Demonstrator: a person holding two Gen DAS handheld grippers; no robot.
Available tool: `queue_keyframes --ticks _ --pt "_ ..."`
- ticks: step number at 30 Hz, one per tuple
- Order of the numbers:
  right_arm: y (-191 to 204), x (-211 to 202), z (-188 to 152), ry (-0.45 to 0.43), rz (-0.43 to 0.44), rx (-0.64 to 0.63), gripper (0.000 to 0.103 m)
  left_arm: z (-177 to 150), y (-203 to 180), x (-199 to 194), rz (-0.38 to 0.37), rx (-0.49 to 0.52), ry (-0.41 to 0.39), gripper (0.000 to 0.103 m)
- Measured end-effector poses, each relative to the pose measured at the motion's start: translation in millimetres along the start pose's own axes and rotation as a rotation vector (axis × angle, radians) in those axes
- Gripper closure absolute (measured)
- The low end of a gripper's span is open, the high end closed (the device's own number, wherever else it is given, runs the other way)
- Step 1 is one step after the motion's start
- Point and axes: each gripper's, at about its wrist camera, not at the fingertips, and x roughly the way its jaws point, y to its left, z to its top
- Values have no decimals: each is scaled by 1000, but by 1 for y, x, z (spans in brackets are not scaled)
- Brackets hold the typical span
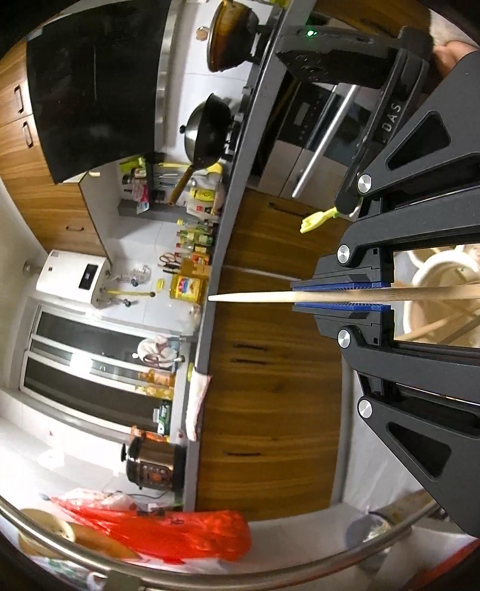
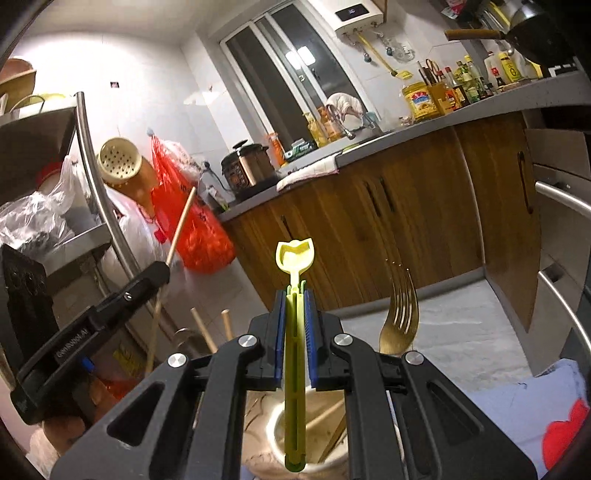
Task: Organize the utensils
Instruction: 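Lift the yellow utensil and chopstick and carry both over the ceramic holder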
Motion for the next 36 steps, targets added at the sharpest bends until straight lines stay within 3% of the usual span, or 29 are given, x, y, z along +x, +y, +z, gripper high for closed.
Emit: queue_keyframes --ticks 5,21,36 --pt "-4 4 -8 -42 10 -23 93 -13 3 12 30 22 -30 97" --pt "9 15 -36 -8 -9 -131 93 -39 1 8 48 73 -66 97" --pt "3 -20 -47 73 -9 -122 93 -49 1 -19 33 23 95 97"
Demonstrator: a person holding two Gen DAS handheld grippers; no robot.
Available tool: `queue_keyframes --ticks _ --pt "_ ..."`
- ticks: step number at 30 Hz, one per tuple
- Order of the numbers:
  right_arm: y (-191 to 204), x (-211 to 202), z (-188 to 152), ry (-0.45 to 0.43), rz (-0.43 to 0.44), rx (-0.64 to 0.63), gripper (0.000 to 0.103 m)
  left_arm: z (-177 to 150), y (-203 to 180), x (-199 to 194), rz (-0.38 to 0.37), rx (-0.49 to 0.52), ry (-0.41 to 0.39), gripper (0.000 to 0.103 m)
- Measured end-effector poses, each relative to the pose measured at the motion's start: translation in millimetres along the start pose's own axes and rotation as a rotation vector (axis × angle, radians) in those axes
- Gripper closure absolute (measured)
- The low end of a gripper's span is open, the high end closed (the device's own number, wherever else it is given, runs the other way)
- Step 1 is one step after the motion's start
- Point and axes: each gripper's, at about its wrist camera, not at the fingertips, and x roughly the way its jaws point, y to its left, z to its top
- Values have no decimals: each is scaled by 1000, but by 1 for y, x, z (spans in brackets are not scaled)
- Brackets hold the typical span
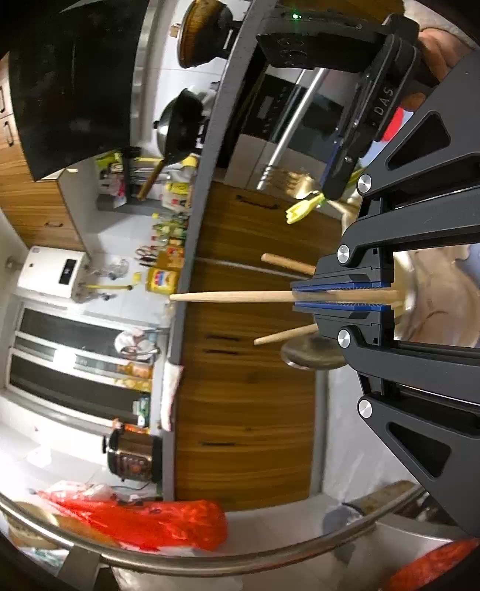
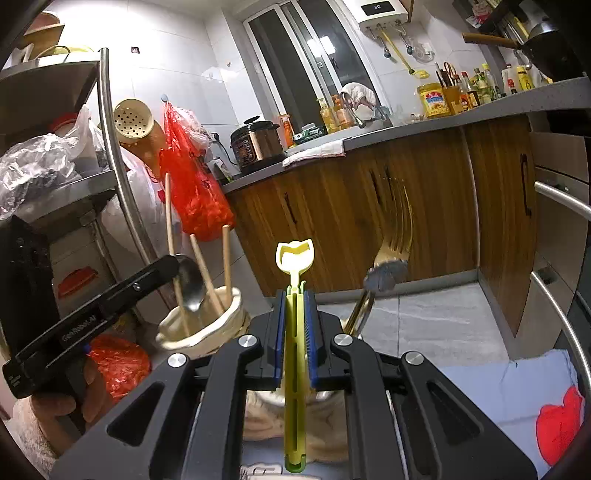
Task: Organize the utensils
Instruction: 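Lift the yellow utensil and chopstick and carry both over the ceramic holder, then open the right tool while the left tool opens, dropping both utensils into the holder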
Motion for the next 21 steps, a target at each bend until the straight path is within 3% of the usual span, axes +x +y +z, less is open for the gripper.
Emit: queue_keyframes --ticks 12,16,21 --pt "-19 -20 3 -59 105 123 93 -10 0 4 -6 1 74 97" --pt "-23 -17 10 -100 101 151 93 -11 1 7 0 -5 73 97" --pt "-10 4 23 -156 26 92 93 -12 0 11 0 -6 84 97"
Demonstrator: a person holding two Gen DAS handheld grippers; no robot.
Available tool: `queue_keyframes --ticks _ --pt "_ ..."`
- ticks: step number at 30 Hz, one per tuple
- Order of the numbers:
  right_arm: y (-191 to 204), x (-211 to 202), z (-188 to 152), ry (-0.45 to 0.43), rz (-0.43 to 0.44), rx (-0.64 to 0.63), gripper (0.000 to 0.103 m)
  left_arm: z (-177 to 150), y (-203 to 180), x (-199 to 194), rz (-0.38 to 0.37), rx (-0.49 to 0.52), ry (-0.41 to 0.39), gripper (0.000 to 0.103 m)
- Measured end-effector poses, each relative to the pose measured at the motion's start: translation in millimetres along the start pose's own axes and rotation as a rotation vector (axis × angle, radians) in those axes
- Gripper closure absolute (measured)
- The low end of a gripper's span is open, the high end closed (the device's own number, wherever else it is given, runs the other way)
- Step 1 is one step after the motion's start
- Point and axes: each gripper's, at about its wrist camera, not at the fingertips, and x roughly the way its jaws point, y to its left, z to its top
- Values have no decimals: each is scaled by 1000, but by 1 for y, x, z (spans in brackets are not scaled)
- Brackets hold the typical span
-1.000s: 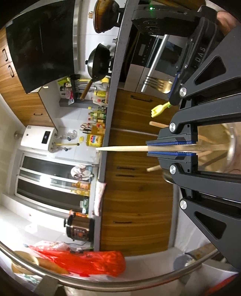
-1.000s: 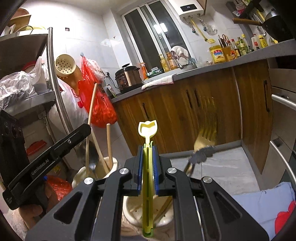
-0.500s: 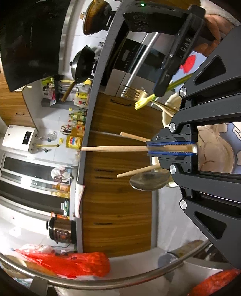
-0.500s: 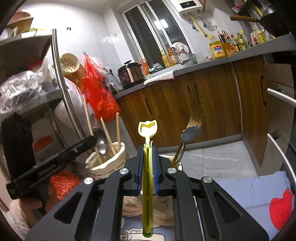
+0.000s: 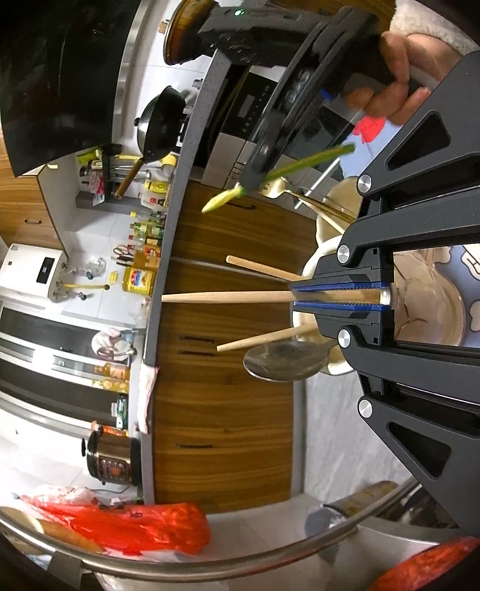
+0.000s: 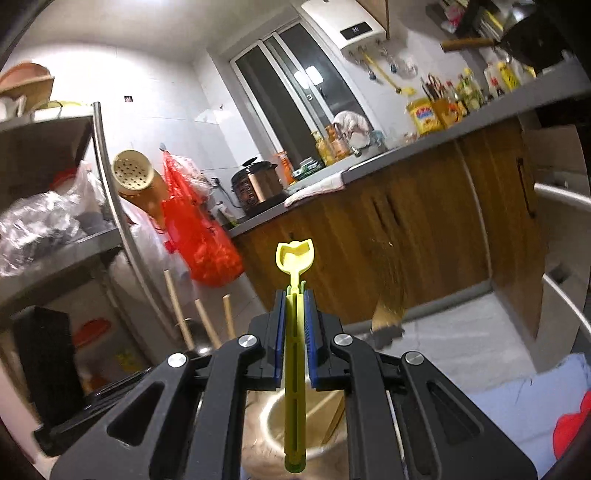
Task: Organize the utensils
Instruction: 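Open the right tool while the left tool opens, dropping both utensils into the holder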
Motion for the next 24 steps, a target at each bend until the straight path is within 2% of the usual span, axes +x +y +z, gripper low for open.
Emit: queue_keyframes --ticks 7,11,15,24 --pt "16 29 -21 4 -84 -139 93 0 3 2 3 -3 3 97" --pt "15 35 -30 31 -96 -175 93 0 6 2 1 -8 6 97" --pt "9 29 -32 63 -90 -164 93 -1 7 3 -2 -6 9 97" --pt "5 13 -32 197 -73 -132 93 -5 13 6 0 -15 49 97"
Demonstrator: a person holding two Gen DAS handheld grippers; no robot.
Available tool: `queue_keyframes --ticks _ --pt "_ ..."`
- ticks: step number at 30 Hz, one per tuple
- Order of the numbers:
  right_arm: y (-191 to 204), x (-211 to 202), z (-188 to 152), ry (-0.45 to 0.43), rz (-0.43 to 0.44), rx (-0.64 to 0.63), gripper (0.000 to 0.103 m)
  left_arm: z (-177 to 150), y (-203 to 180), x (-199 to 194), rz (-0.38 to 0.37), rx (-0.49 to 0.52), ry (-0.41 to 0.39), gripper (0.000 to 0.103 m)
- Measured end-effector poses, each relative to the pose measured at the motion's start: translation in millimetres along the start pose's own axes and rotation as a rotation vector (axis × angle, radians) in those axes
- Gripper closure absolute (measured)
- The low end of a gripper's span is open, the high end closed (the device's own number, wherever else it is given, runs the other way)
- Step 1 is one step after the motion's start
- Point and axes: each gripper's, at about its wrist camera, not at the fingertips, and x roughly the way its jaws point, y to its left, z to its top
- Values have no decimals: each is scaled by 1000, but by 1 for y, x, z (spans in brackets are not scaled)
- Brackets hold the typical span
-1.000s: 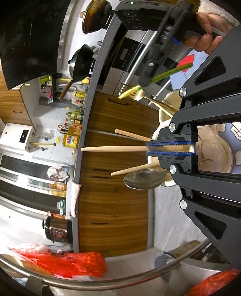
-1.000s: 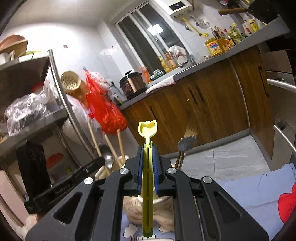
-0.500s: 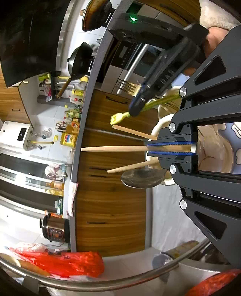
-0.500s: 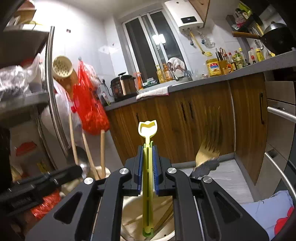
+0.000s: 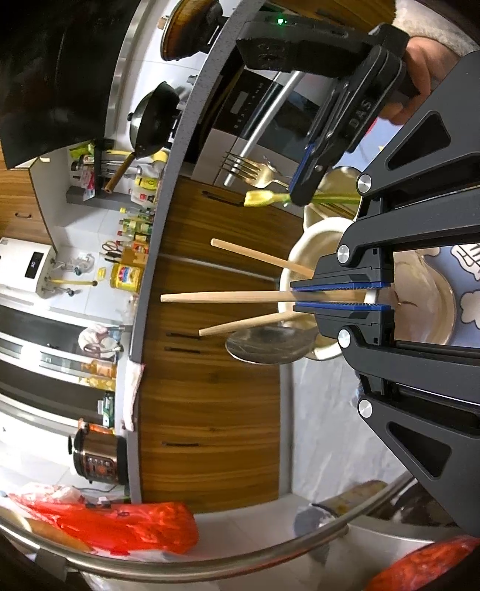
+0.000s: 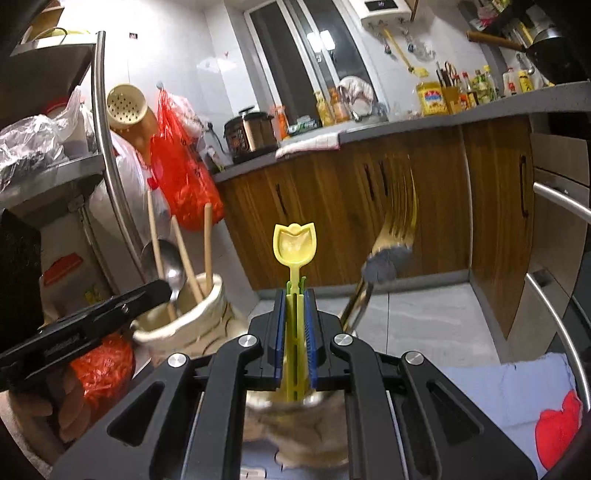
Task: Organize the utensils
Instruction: 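Open the right tool while the left tool opens, dropping both utensils into the holder, then withdraw both open tools from the holder back over the cloth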
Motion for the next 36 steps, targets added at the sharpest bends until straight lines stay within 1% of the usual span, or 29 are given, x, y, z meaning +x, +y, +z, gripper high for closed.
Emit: queue_keyframes --ticks 4,10,13,14,17,20,21,22,23,24,25,26,27,28,29,30,31,32,34,36 --pt "-2 0 -4 77 15 21 93 0 3 0 2 -11 4 97" --pt "1 0 -7 91 28 12 93 0 3 0 3 -14 4 96" --pt "2 -1 -7 91 27 9 92 0 3 -1 -1 -16 3 89" --pt "3 -2 -5 88 23 5 90 0 1 0 -2 -14 6 88" --pt "5 -5 -1 89 9 -1 66 1 -2 -1 7 -12 14 83" --pt "8 -17 1 85 -11 -5 66 3 -4 -12 17 -9 14 77" --pt "9 -21 2 84 -16 -3 65 4 -5 -16 22 -8 12 69" --pt "10 -28 4 84 -24 -2 62 4 -5 -24 32 -11 6 58" --pt "11 -34 5 84 -30 0 57 5 -5 -28 38 -14 2 52" --pt "13 -42 6 84 -35 3 54 4 -5 -37 51 -20 -5 43" --pt "14 -48 7 87 -41 3 52 4 -6 -41 59 -23 -8 38" --pt "16 -53 7 91 -48 5 45 2 -6 -48 72 -26 -7 36" --pt "17 -59 6 98 -53 12 39 1 -6 -54 82 -27 -4 30" --pt "19 -66 5 109 -51 24 34 -3 -7 -63 95 -29 -3 25" --pt "21 -72 4 117 -49 33 28 -4 -7 -68 101 -32 -2 24" --pt "23 -78 2 121 -47 39 24 -5 -8 -73 107 -36 3 23" --pt "26 -86 -1 122 -51 42 22 -7 -9 -78 114 -41 9 19" --pt "29 -91 -2 122 -57 43 18 -11 -11 -86 125 -43 19 16" --pt "34 -104 -9 124 -64 60 15 -14 -14 -96 142 -39 23 11" --pt "35 -110 -14 137 -59 90 10 -19 -19 -108 169 -36 30 8"
